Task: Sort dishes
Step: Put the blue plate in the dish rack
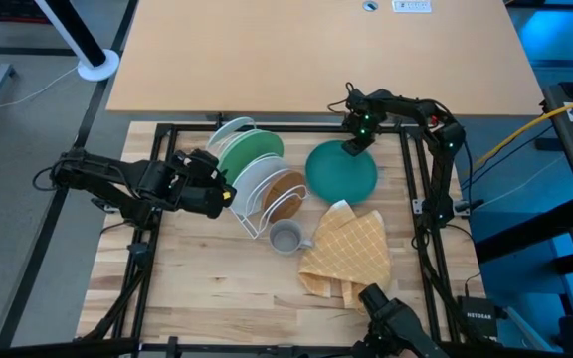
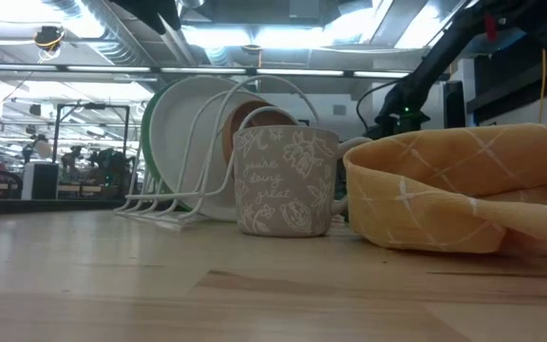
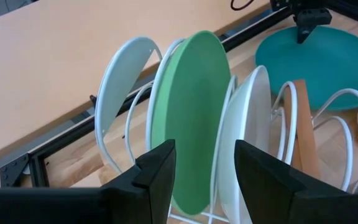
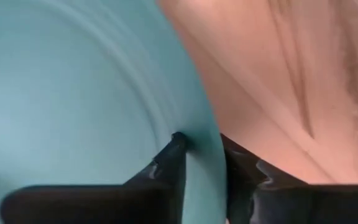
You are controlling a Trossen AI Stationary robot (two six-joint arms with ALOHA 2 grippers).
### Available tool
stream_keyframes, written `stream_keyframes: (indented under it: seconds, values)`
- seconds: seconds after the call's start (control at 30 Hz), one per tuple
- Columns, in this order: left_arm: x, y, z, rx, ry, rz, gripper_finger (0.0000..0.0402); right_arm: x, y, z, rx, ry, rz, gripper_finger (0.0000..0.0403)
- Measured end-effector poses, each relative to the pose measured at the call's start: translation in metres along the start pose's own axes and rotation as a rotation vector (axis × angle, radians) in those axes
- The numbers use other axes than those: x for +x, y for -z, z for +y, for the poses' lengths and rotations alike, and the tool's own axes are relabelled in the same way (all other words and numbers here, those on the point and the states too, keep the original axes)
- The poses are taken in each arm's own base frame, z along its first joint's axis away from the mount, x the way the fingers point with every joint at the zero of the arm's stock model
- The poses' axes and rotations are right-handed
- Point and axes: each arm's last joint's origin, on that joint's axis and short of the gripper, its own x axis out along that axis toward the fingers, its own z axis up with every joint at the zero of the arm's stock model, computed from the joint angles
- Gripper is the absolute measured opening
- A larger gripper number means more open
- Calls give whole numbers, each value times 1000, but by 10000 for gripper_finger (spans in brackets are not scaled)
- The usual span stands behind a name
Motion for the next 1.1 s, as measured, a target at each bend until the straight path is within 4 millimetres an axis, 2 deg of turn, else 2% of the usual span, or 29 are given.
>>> stream_keyframes:
  seconds: [0.23, 0.5, 0.77, 1.1]
  values:
    - [0, 0, 0, 2, 0, 0, 155, -9, -1, 2, -20, -20, 28, 27]
    - [0, 0, 0, 2, 0, 0, 155, -40, -8, 5, -37, 40, 61, 25]
    - [0, 0, 0, 3, 0, 0, 155, -92, -18, 10, -45, 181, 50, 21]
    - [2, -1, 1, 19, -12, -2, 155, -179, -17, 25, -51, 341, -63, 18]
